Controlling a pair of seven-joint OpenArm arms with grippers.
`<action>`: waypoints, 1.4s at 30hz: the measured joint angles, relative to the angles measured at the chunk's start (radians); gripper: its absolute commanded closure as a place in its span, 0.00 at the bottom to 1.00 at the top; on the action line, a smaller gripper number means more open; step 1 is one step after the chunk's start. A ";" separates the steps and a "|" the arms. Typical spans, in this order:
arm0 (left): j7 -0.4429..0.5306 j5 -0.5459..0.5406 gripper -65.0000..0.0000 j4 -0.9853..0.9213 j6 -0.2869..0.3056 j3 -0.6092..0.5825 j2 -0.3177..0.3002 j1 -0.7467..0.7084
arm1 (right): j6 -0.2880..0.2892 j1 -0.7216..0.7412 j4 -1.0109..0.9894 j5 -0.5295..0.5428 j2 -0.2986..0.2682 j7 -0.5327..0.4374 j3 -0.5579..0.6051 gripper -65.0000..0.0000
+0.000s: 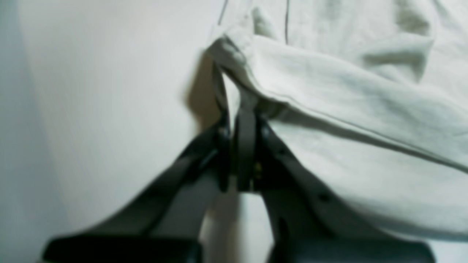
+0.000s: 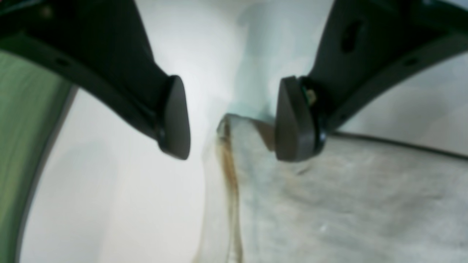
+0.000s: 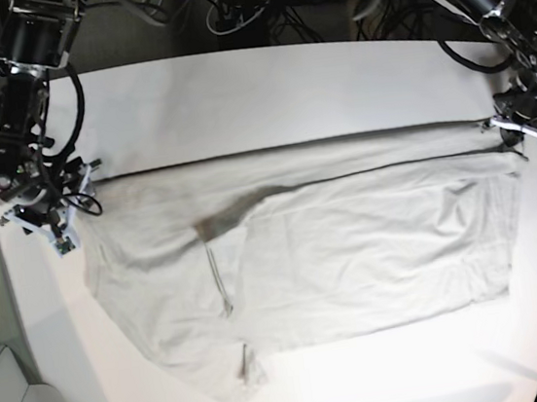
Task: Layout the t-shirt on the table in an organized manner, then fold the t-shirt properly
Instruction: 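Lift the folded strip with both grippers and fold it further over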
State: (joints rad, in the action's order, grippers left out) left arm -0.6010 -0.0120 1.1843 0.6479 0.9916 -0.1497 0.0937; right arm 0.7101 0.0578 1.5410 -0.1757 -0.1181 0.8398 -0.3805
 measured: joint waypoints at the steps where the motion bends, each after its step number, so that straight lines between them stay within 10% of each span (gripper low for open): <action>1: 0.001 0.000 1.00 0.000 0.000 0.000 0.000 -0.005 | 0.000 0.000 0.000 0.001 0.000 -0.002 0.000 0.50; 7: 0.003 -0.004 1.00 0.000 0.000 0.000 0.000 -0.012 | 0.000 -0.001 -0.002 0.000 0.000 -0.002 0.001 0.55; 16: 0.003 -0.004 1.00 0.000 0.000 0.000 0.000 -0.012 | 0.000 -0.003 -0.004 0.000 0.031 0.000 0.006 1.00; 42: -0.389 -0.024 1.00 0.533 0.022 0.001 -0.016 -0.136 | 0.000 -0.309 0.449 0.027 0.006 0.044 0.001 1.00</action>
State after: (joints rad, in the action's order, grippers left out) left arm -0.9901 -0.0364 1.7172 0.6701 0.9928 -0.1658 -0.0422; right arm 0.7101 -0.2516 1.9900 -0.1490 -0.1120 0.8841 -0.3798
